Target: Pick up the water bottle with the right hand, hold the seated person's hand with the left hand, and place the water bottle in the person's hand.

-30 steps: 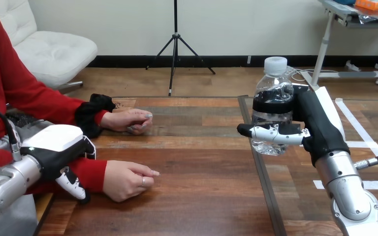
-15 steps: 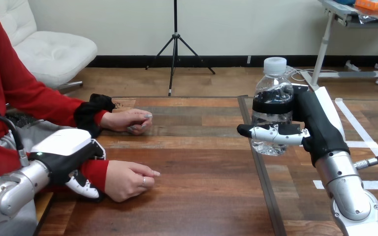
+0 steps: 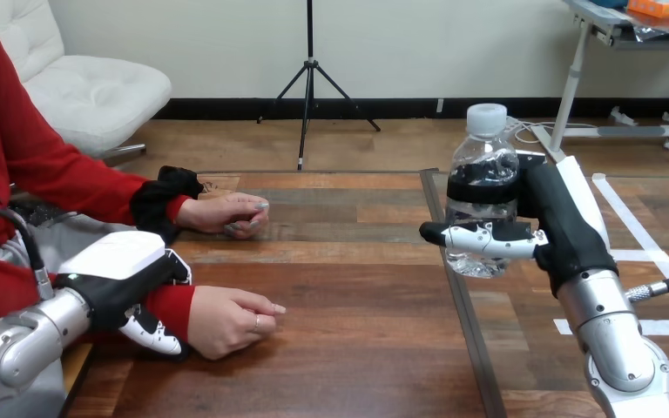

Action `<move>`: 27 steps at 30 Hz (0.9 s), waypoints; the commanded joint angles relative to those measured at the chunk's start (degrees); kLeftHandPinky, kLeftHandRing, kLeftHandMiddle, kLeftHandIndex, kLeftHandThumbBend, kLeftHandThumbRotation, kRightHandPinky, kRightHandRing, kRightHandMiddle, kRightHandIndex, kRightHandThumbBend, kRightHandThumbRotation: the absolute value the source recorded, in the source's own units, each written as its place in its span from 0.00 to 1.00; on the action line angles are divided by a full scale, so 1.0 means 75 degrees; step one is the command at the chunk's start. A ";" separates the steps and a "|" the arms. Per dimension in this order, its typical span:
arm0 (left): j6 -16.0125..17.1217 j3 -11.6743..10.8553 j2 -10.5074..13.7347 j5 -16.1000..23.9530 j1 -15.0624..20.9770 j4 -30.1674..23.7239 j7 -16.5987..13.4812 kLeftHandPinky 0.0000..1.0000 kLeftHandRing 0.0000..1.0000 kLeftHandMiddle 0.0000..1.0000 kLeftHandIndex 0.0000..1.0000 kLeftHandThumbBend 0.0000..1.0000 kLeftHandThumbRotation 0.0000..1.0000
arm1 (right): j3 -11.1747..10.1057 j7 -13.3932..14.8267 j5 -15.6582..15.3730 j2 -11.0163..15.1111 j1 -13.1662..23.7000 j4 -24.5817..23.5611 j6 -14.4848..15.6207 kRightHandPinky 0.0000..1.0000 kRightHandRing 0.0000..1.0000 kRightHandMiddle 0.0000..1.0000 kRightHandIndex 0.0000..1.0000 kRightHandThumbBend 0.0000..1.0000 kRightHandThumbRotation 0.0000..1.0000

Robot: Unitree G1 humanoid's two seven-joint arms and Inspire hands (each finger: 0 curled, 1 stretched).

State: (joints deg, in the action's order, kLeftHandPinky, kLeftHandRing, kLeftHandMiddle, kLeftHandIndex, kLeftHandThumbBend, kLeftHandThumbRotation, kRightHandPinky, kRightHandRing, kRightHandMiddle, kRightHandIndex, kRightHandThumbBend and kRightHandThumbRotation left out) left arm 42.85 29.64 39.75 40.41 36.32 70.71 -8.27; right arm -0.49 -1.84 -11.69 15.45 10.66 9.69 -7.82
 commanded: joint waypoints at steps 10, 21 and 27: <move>0.0427 -0.0178 -0.0186 -0.0248 -0.0256 -0.0615 0.0072 0.24 0.31 0.40 0.40 0.70 0.27 | 0.0012 0.0211 -0.0028 -0.0114 0.0716 0.0116 -0.0299 0.21 0.28 0.41 0.46 0.89 0.00; 0.0545 -0.0330 -0.0129 -0.0348 -0.0361 -0.0859 0.0183 0.23 0.30 0.39 0.39 0.69 0.27 | 0.0111 0.0085 0.0039 -0.0172 0.0761 0.0330 -0.0528 0.21 0.28 0.41 0.47 0.88 0.00; 0.0623 -0.0390 -0.0101 -0.0475 -0.0398 -0.0935 0.0316 0.22 0.30 0.38 0.38 0.68 0.26 | 0.0159 0.0109 0.0026 -0.0211 0.0795 0.0428 -0.0669 0.21 0.28 0.41 0.47 0.89 0.00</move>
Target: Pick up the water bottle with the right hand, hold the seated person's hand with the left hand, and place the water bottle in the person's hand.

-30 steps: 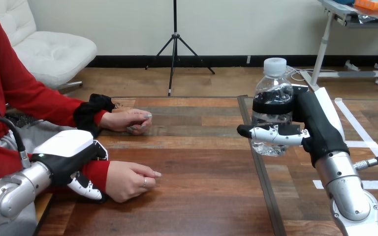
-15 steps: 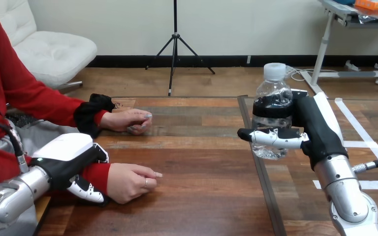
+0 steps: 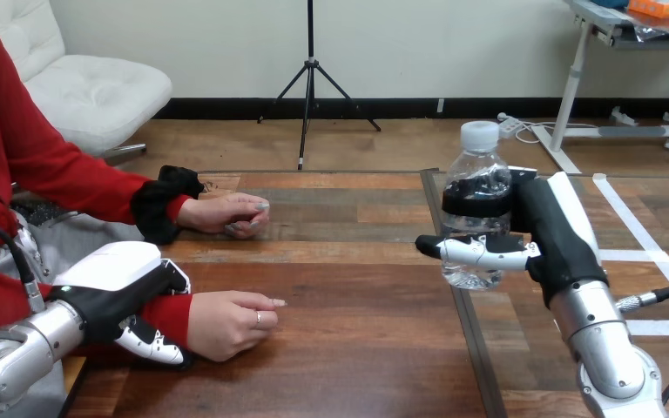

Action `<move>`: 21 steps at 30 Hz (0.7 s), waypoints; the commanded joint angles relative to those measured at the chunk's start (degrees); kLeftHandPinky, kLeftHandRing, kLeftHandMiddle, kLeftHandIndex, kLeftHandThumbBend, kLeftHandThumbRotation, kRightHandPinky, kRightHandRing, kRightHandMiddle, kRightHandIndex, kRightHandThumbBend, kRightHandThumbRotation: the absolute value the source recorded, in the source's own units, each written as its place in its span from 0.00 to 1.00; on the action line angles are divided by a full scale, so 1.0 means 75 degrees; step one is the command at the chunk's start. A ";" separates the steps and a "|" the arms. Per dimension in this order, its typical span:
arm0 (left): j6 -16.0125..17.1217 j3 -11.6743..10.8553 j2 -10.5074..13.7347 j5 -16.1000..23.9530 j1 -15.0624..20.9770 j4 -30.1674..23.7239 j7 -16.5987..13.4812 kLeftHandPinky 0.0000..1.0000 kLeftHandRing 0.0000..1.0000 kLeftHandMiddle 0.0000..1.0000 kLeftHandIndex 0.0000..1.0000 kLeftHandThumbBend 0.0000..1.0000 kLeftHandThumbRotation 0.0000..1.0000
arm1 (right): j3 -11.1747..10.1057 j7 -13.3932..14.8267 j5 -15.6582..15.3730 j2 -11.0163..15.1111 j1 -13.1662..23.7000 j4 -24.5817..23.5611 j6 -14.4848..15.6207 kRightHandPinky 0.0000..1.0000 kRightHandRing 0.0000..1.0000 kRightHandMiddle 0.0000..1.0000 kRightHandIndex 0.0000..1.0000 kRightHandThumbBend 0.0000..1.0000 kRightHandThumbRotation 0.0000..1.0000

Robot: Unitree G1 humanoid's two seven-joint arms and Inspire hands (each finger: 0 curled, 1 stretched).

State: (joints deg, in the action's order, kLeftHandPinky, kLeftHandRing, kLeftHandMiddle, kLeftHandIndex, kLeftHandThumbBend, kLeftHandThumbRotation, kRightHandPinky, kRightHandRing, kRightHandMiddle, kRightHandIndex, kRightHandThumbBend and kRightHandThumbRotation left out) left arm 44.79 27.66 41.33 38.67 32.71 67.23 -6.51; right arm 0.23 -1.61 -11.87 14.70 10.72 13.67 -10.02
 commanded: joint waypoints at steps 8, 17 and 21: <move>0.0437 -0.0230 -0.0281 -0.0260 0.0058 -0.0525 0.0175 0.21 0.28 0.36 0.36 0.67 0.24 | 0.0112 0.0127 -0.0053 -0.0164 0.0815 -0.0116 -0.0389 0.21 0.28 0.41 0.47 0.90 0.00; 0.0618 -0.0364 -0.0259 -0.0311 0.0033 -0.0505 0.0213 0.20 0.26 0.34 0.34 0.66 0.22 | 0.0169 0.0143 -0.0091 -0.0197 0.0826 -0.0146 -0.0319 0.21 0.28 0.41 0.47 0.89 0.00; 0.0724 -0.0423 -0.0250 -0.0329 0.0020 -0.0495 0.0168 0.18 0.24 0.31 0.32 0.64 0.21 | 0.0197 0.0156 -0.0087 -0.0215 0.0839 -0.0116 -0.0328 0.20 0.28 0.41 0.47 0.89 0.00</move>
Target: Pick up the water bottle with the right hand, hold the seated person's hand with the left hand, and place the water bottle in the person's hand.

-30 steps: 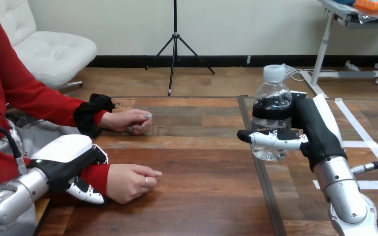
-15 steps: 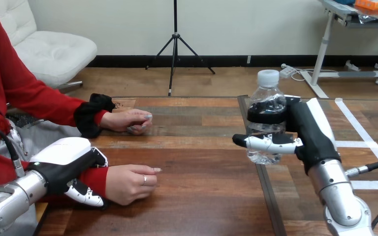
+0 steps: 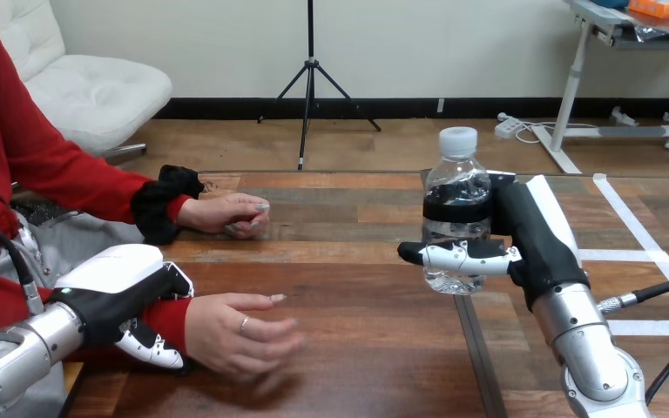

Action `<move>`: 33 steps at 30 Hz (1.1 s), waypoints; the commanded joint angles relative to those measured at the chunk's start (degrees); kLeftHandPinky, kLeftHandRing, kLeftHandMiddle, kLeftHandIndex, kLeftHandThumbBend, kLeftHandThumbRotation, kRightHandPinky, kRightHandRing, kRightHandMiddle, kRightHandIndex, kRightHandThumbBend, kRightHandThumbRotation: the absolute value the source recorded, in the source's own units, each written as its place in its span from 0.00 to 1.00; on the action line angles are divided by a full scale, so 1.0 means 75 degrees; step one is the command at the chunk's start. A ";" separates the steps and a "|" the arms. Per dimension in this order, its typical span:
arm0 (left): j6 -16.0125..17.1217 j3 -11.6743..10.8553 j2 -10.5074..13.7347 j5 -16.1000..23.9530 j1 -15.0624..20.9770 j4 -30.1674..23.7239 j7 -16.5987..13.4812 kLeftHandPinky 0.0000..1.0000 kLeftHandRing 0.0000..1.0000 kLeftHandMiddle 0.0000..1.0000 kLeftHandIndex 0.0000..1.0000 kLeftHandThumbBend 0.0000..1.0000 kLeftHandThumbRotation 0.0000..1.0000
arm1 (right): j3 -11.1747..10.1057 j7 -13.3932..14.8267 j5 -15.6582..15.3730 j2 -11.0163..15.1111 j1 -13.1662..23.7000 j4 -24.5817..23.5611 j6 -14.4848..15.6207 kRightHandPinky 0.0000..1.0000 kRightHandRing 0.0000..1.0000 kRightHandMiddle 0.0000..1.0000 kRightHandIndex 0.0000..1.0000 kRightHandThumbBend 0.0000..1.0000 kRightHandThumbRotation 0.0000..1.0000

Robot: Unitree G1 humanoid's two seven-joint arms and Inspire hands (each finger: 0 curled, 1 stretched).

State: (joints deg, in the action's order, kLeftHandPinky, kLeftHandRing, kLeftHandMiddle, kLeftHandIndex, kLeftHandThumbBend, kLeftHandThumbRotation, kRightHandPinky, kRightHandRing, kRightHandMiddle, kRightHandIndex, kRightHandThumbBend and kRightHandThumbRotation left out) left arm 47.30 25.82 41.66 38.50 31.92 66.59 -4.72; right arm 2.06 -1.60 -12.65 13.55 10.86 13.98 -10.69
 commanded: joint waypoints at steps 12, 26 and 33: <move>0.0584 -0.0242 -0.0236 -0.0286 0.0110 -0.0419 -0.0246 0.15 0.20 0.27 0.26 0.60 0.18 | 0.0069 0.0088 -0.0038 -0.0171 0.0846 -0.0130 -0.0200 0.20 0.28 0.40 0.47 0.89 0.00; 0.0606 -0.0287 -0.0201 -0.0307 0.0072 -0.0560 -0.0286 0.17 0.22 0.28 0.27 0.61 0.19 | 0.0292 -0.0010 -0.0017 -0.0397 0.0882 -0.0109 -0.0246 0.22 0.28 0.40 0.47 0.89 0.00; 0.0612 -0.0339 -0.0213 -0.0338 0.0034 -0.0661 -0.0253 0.17 0.22 0.29 0.28 0.62 0.20 | 0.0404 0.0024 -0.0012 -0.0564 0.0919 -0.0010 -0.0344 0.22 0.28 0.40 0.47 0.90 0.00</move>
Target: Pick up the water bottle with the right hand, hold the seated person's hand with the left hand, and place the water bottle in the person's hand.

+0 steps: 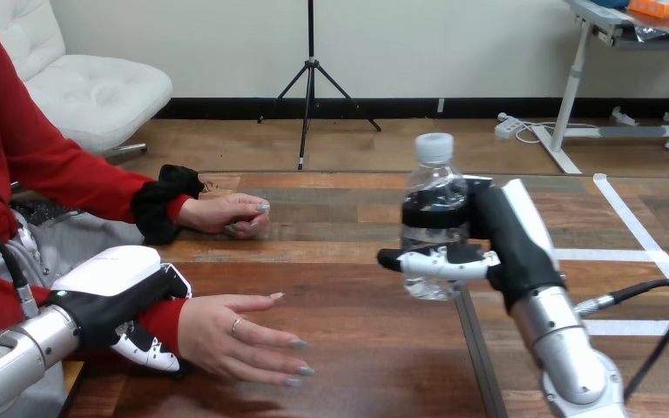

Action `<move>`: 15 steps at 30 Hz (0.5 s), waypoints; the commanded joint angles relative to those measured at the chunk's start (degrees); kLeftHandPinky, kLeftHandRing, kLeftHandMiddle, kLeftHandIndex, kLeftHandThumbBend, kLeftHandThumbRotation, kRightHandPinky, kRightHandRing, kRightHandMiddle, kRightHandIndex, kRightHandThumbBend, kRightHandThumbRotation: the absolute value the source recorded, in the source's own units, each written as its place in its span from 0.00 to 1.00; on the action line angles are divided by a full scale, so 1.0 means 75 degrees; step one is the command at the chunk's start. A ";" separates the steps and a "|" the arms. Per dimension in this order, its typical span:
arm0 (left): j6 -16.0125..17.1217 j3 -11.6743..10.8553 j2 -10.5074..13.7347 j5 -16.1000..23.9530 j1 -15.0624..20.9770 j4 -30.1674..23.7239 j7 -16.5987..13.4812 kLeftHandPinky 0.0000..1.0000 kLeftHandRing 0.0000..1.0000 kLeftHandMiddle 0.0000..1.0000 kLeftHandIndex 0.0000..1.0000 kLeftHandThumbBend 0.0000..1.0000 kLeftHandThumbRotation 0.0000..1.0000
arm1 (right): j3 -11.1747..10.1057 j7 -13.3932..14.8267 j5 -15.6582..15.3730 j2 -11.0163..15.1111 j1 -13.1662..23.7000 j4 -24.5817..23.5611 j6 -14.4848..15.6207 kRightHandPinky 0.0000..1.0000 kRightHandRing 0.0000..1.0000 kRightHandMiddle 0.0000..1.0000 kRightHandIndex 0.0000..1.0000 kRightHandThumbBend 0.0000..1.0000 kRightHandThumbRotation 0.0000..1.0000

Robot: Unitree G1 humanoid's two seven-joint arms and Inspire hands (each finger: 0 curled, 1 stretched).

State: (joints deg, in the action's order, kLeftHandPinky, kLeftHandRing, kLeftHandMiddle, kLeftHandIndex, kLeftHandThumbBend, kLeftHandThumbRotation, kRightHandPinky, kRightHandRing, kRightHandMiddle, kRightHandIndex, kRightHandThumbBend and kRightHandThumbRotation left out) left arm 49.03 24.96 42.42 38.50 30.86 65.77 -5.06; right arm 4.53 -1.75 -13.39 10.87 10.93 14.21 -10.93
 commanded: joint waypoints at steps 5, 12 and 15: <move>0.0431 -0.0303 -0.0325 -0.0408 0.0121 -0.0648 -0.0155 0.18 0.23 0.30 0.29 0.62 0.21 | 0.0190 0.0078 0.0058 -0.0336 0.0932 0.0052 -0.0419 0.22 0.28 0.41 0.47 0.90 0.00; 0.0361 -0.0390 -0.0330 -0.0477 0.0052 -0.0858 -0.0049 0.18 0.23 0.31 0.29 0.62 0.21 | 0.0300 0.0074 0.0078 -0.0531 0.0953 0.0153 -0.0396 0.22 0.28 0.41 0.47 0.91 0.00; 0.0360 -0.0428 -0.0334 -0.0514 0.0023 -0.0926 -0.0021 0.18 0.24 0.31 0.29 0.62 0.22 | 0.0353 0.0127 0.0035 -0.0591 0.0967 0.0211 -0.0427 0.22 0.28 0.41 0.47 0.91 0.00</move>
State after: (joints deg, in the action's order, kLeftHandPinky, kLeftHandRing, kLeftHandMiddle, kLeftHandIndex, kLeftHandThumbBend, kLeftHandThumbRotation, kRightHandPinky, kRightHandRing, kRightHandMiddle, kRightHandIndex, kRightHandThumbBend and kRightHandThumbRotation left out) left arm 49.28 23.62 42.37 37.70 29.03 63.66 -4.92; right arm 7.08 -1.75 -13.43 7.61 12.16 16.29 -11.79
